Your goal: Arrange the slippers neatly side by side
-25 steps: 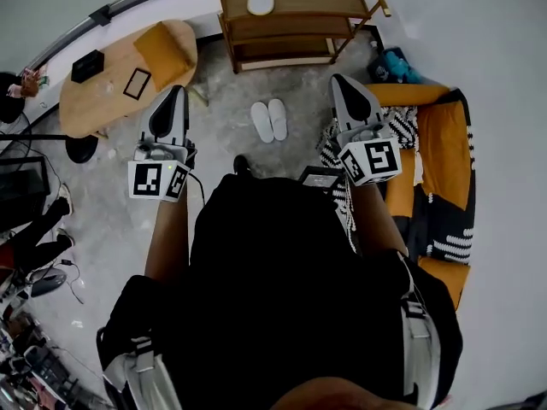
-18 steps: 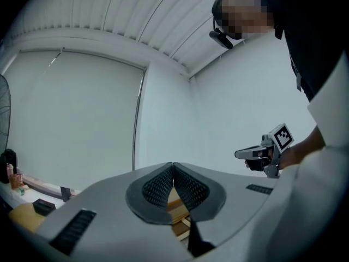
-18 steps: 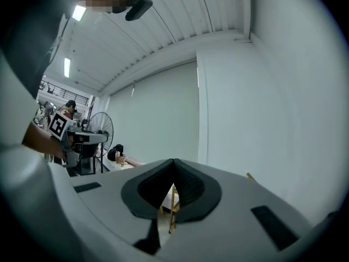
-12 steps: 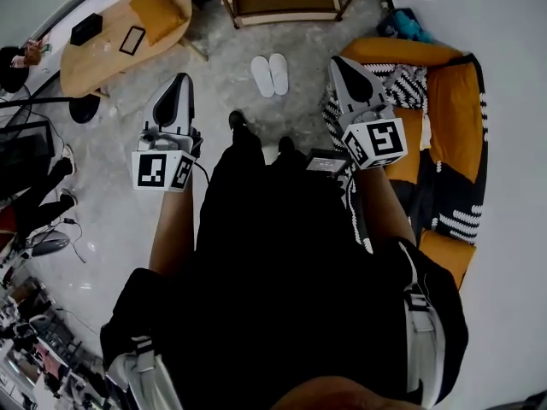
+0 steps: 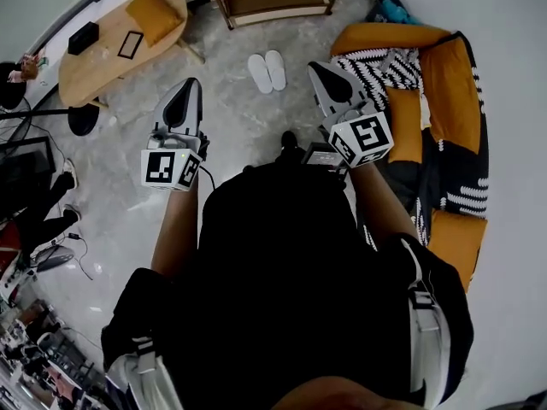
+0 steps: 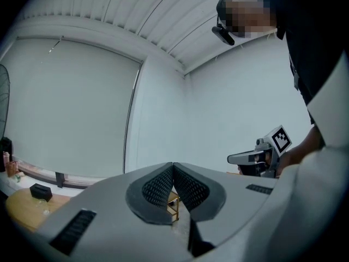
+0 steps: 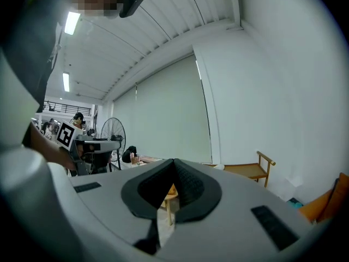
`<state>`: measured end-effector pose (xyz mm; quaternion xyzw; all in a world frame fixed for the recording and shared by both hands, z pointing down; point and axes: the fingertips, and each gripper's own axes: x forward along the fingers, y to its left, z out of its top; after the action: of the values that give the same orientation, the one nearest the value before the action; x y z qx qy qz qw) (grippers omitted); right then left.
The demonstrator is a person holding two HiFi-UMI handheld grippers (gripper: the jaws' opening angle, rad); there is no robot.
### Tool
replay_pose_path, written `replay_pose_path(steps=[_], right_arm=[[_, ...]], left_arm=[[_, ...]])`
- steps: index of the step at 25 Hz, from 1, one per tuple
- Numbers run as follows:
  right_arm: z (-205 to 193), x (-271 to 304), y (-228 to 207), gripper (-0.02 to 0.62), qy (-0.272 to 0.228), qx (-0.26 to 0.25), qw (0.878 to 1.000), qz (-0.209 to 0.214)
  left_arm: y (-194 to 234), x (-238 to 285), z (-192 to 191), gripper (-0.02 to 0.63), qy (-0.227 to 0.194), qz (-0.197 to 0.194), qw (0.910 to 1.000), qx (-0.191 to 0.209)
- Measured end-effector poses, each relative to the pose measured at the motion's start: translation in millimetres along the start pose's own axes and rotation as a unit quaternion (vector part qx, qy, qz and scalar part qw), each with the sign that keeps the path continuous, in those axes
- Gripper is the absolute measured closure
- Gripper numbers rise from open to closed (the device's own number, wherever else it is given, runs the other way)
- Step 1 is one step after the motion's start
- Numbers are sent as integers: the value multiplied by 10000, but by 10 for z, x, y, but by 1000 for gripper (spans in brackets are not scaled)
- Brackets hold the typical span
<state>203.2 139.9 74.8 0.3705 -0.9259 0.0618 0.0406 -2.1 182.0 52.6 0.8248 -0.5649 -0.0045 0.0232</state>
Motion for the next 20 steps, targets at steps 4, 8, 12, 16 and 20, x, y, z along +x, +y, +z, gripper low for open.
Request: replay_pose_path(steps=[4,8,12,16,20], right_arm=[[-15,-82,341,565,-43,82,9999,-138],[-75,-21,789,565,-10,64,9999,-114],[-165,-35,1129,565,70,34,10000,-54],[-226,-102,1257,565,89,82,9998,-144],[-164,-173,1145,565,-79,257,9983,-508]], left_arm=[[17,-367,16,589,-42,-96,9998,141],[244,-814,-129,589,63,-41,9999,85],[353,-1171,-281,589,144,15,9998,-119],[305,-1295,-310,589,203,-144,9997,45],[362,-1328,-208,589,91,-170,9998,-110]])
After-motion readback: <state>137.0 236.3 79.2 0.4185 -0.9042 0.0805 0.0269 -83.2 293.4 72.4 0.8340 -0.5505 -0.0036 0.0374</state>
